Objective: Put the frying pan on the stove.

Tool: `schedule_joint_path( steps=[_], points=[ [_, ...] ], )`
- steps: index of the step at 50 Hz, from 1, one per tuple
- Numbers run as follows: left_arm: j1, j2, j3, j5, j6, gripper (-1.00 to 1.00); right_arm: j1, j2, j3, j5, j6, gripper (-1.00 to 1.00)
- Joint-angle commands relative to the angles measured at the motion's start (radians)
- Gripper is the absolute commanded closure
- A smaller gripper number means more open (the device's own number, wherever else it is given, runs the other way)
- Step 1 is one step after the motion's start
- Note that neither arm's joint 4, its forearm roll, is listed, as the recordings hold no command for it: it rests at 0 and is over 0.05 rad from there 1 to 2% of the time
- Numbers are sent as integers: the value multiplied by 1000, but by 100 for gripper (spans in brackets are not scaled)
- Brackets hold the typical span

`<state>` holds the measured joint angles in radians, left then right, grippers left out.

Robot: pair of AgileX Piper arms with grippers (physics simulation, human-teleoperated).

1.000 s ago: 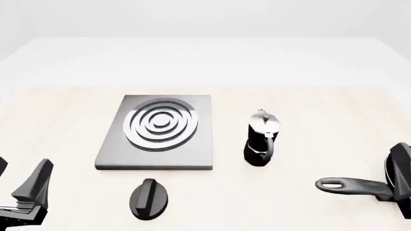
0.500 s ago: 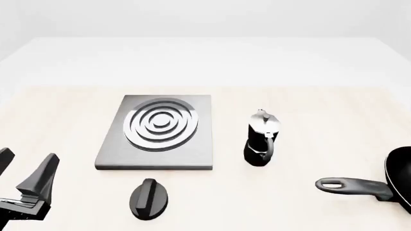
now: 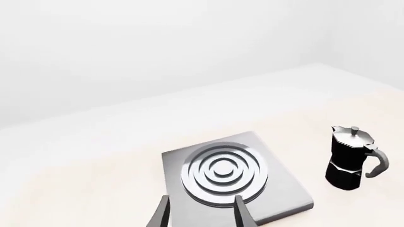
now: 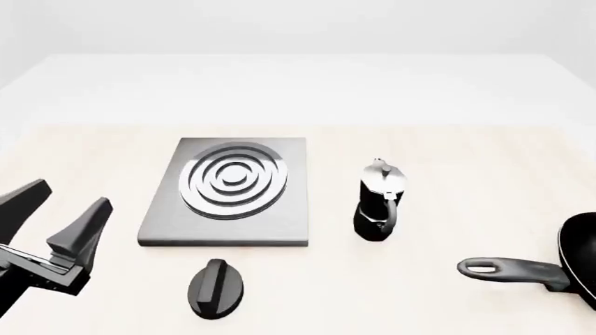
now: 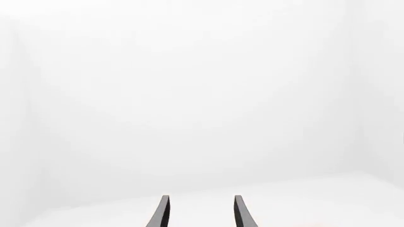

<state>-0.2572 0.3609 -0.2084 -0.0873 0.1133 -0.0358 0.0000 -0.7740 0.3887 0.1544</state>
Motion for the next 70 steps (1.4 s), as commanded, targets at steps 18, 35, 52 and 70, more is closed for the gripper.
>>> schedule_joint_path(
  steps=[18,35,52,70],
  points=[
    [-182,240,-117,-107,19,-100,-40,0,-226,98,52,-100],
    [-352,472,-229,-196,38,-100,-44,0,-265,111,62,-100],
    [-484,641,-358,-220,28,-100,-44,0,-324,142,64,-100],
    [-558,769,-467,-193,48,-100,-45,0,-362,159,55,-100]
  ],
)
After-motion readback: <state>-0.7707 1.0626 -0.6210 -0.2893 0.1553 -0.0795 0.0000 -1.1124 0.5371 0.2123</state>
